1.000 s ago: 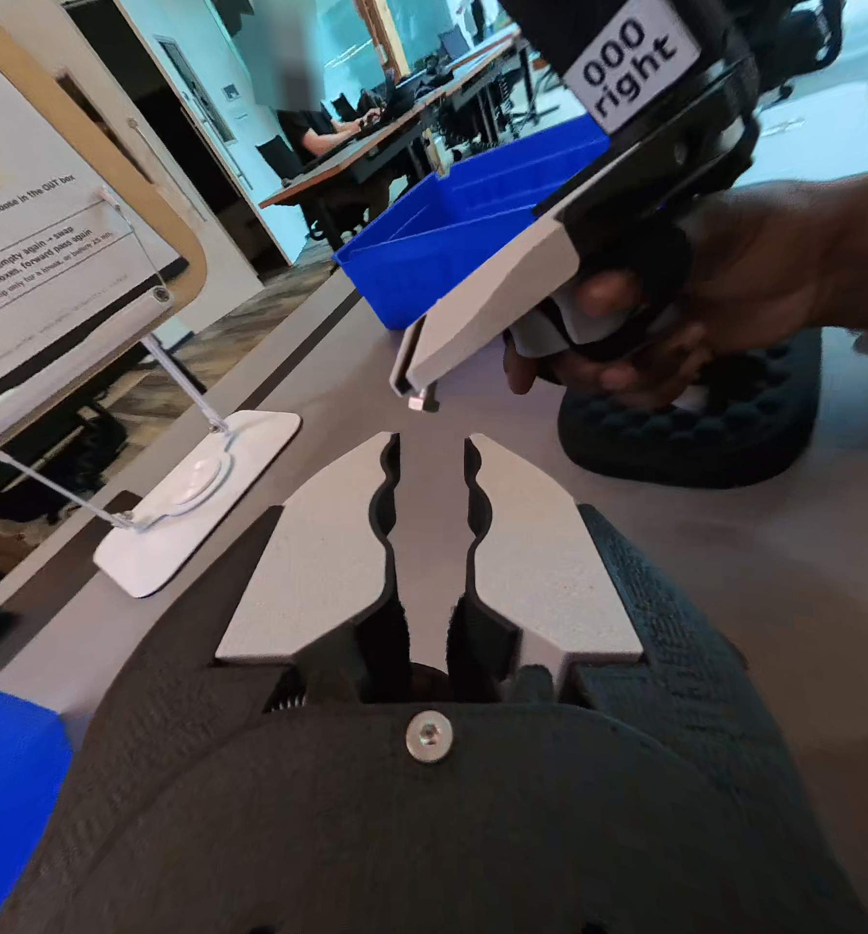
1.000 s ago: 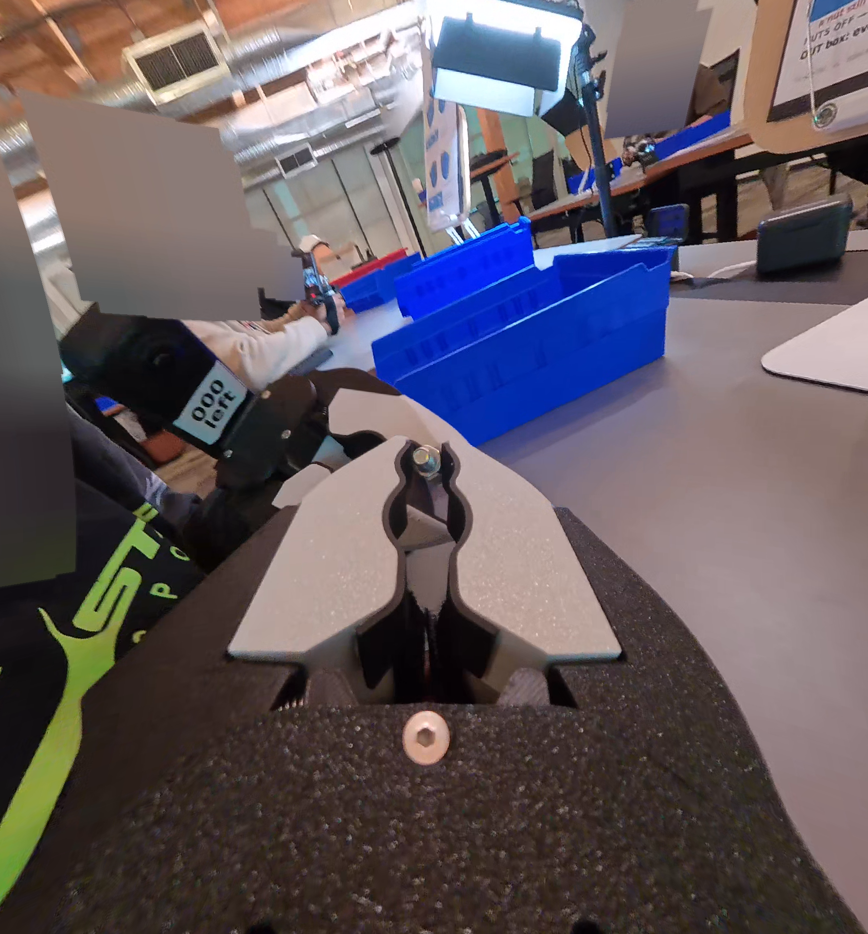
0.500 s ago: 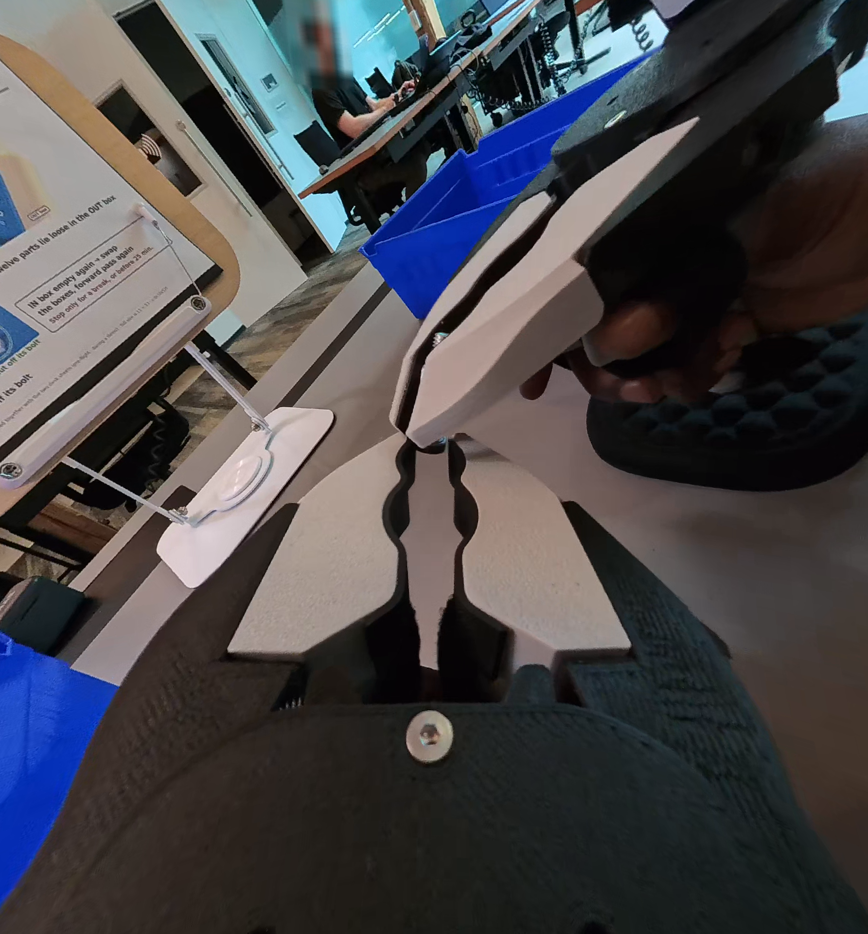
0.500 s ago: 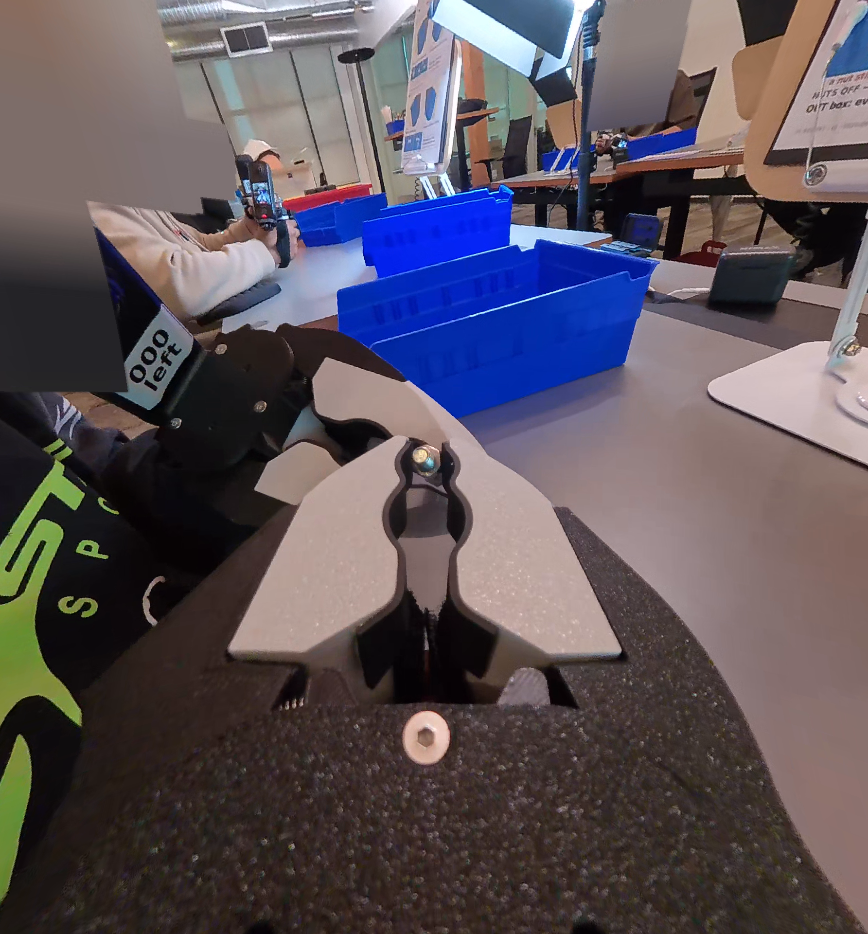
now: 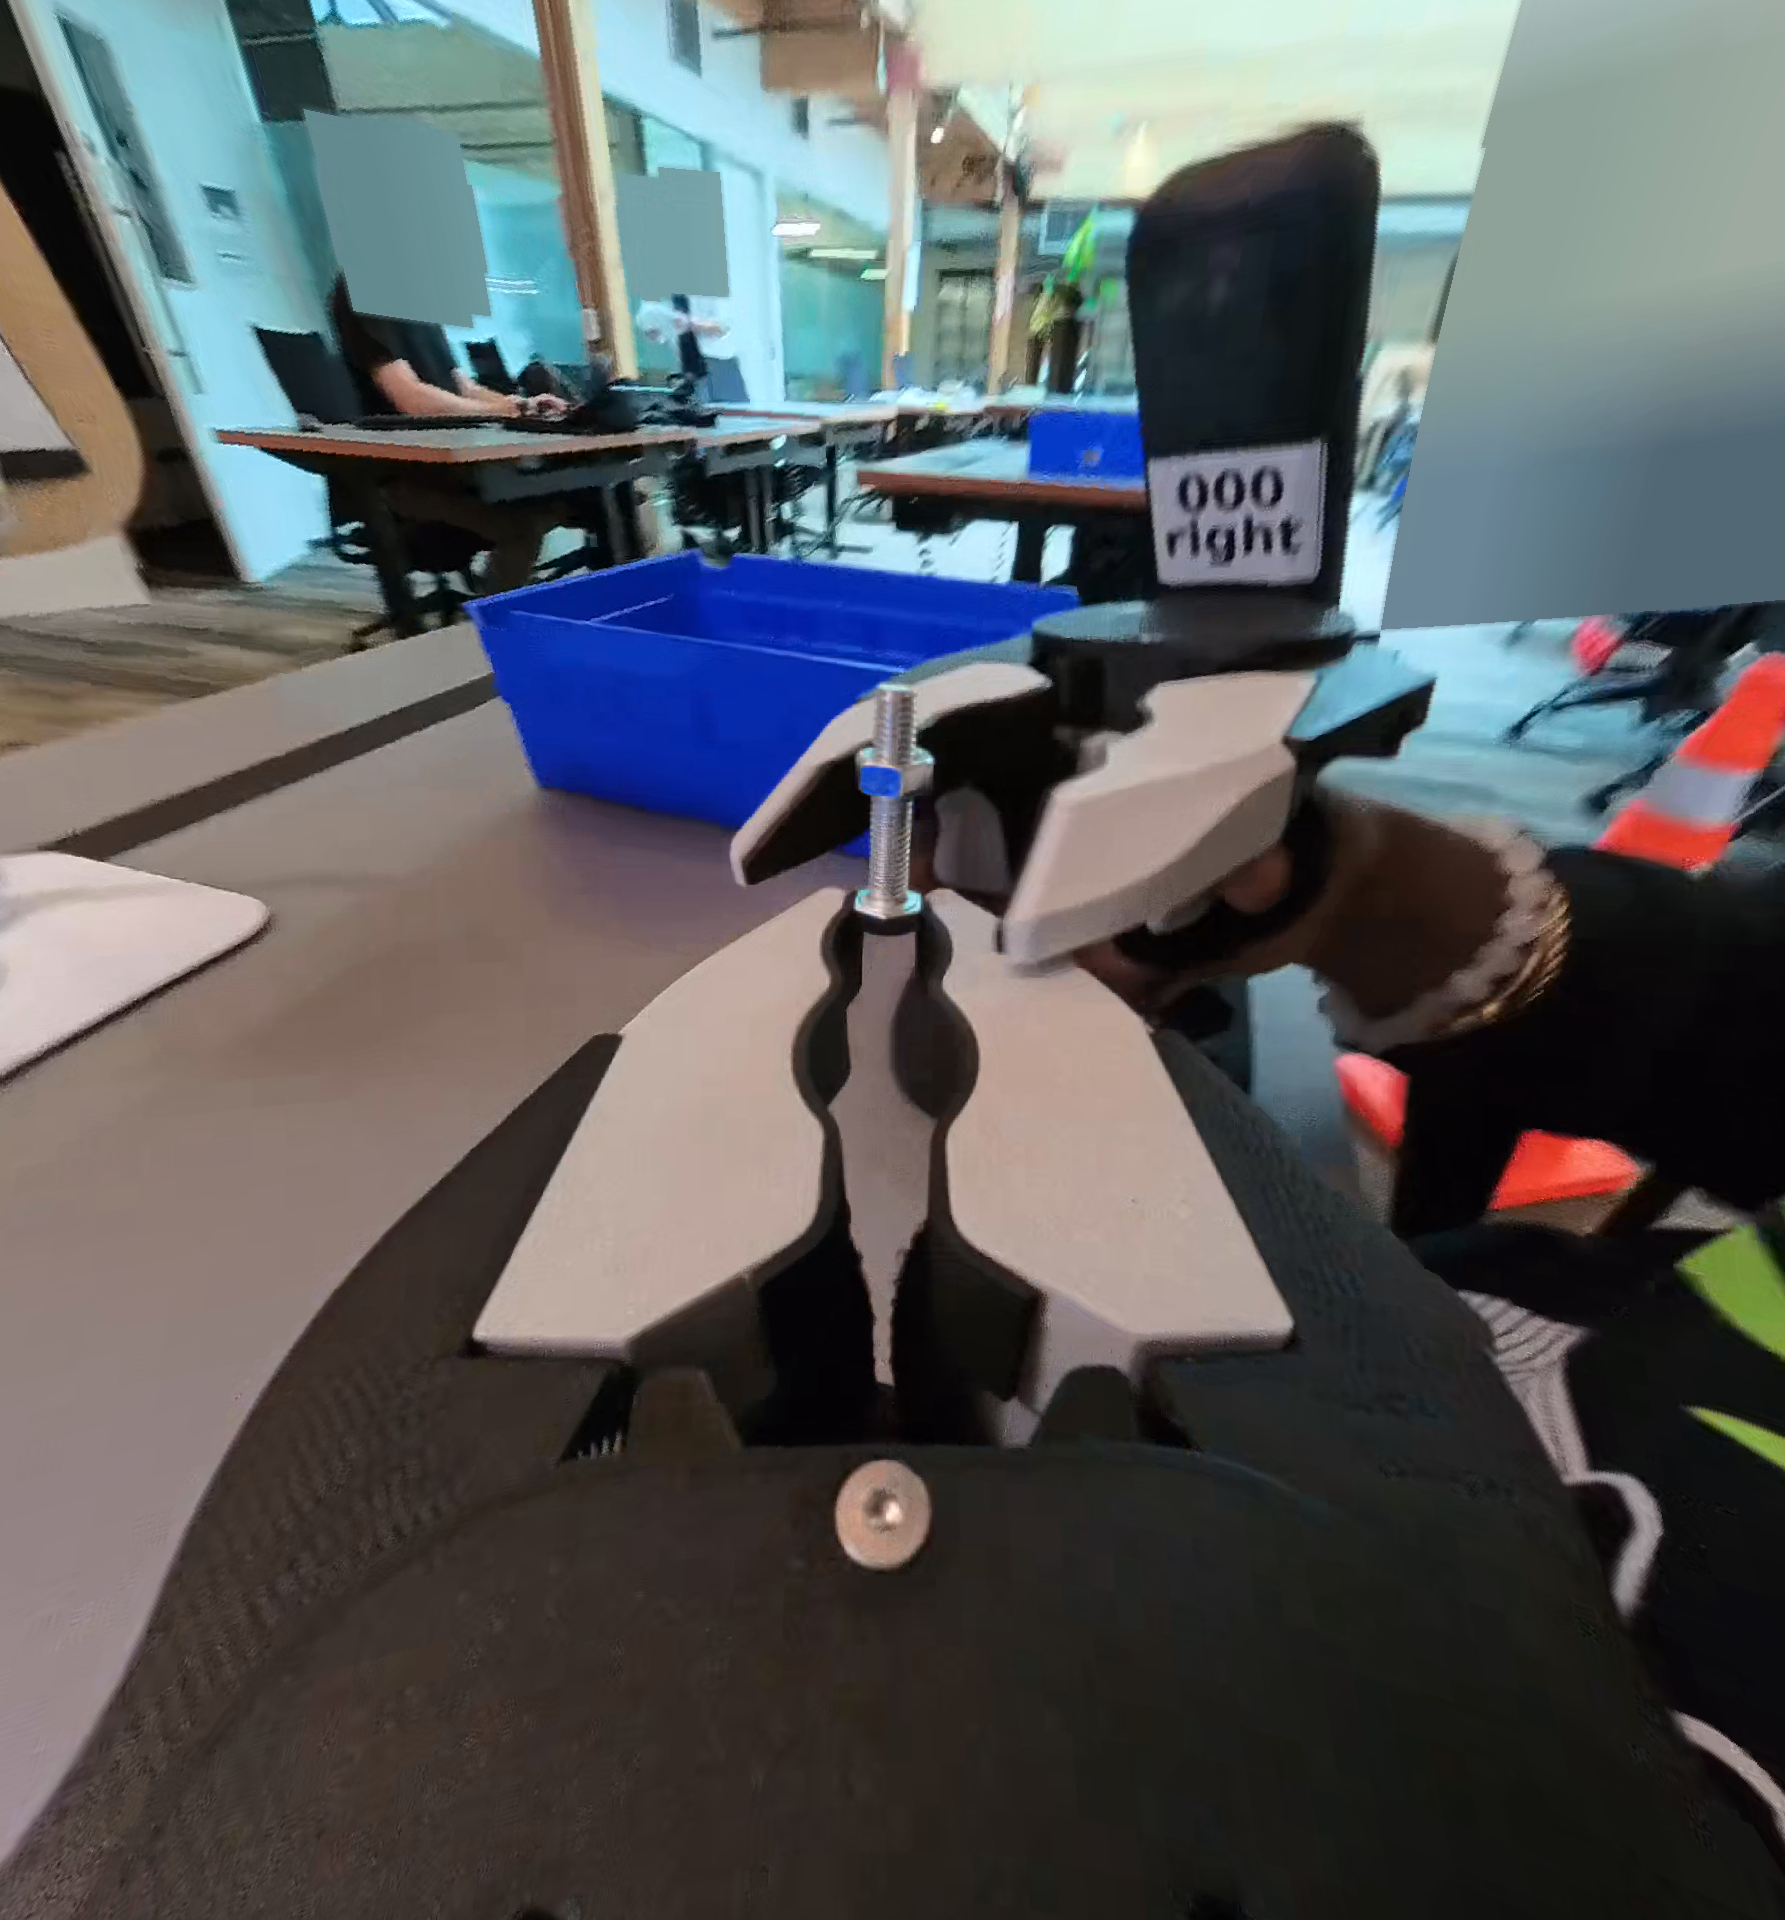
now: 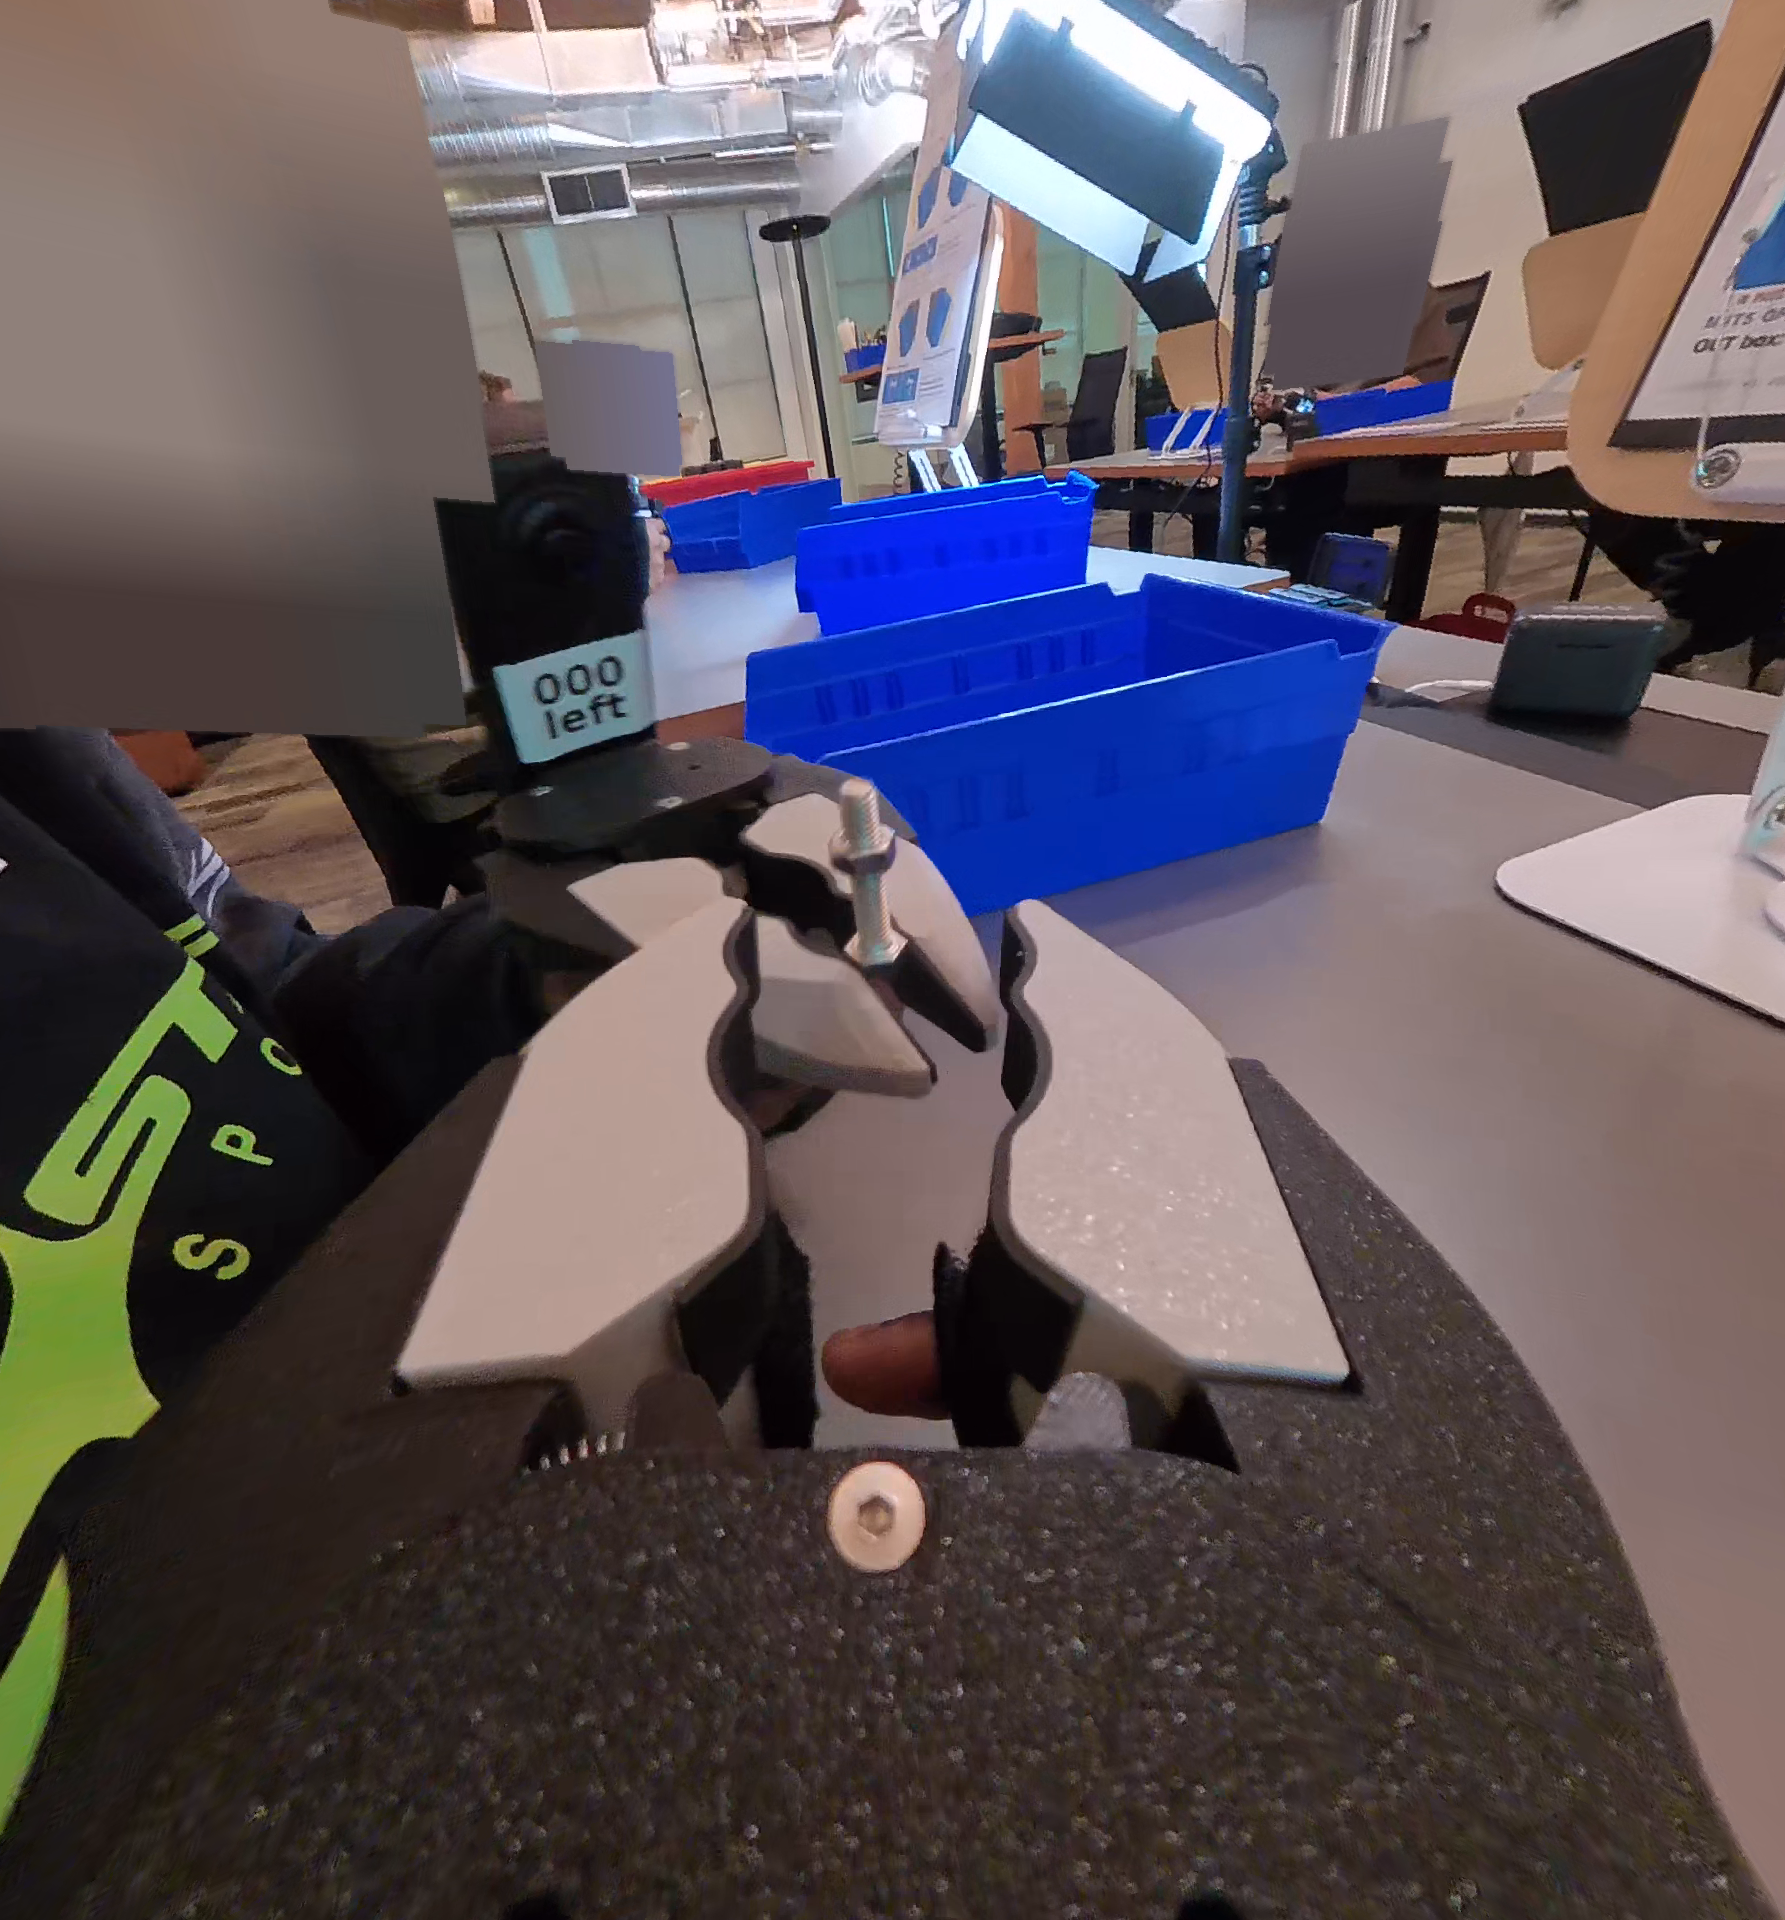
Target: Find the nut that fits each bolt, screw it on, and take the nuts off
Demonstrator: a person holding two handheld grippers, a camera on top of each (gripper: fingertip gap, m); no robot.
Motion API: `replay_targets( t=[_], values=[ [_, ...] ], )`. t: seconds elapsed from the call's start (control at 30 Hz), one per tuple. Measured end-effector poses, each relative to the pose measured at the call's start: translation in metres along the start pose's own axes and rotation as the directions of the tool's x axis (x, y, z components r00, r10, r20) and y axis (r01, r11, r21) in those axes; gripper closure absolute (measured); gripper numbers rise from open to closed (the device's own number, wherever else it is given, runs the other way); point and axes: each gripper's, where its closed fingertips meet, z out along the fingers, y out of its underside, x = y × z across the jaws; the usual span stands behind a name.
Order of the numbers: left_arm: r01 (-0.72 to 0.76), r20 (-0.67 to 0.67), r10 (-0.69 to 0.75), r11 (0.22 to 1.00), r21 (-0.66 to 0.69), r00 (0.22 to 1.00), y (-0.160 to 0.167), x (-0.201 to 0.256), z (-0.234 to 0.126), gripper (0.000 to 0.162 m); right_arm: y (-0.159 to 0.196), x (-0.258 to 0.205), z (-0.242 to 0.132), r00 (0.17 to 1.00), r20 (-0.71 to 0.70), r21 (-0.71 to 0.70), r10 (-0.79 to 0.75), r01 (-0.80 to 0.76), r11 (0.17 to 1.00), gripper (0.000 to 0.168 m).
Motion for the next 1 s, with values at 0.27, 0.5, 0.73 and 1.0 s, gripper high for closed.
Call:
replay_targets(
  t=[0.27,0.5,0.73,1.0],
  values=[
    [0.119,-0.094,-0.115,0.992,0.034,0.989,0.0,0.005,-0.006,0.152,-0.013,-0.005,0.007,1.0,0.0,0.089,-0.002,0.002,0.996,0.137],
    [0.139,-0.139,-0.132,0.989,0.042,0.982,-0.001,0.01,-0.007,0.152,-0.018,-0.003,0.002,1.0,0.004,0.103,0.005,-0.005,0.995,0.148],
    [0.153,-0.158,-0.141,0.986,0.066,0.977,-0.004,0.011,-0.01,0.152,-0.02,0.006,-0.013,0.999,-0.04,0.109,-0.028,0.032,0.993,0.163],
    [0.145,-0.166,-0.134,0.988,0.052,0.977,0.0,0.014,-0.009,0.152,-0.015,-0.01,0.006,0.999,0.036,0.075,-0.039,0.036,0.997,0.136]
  ],
)
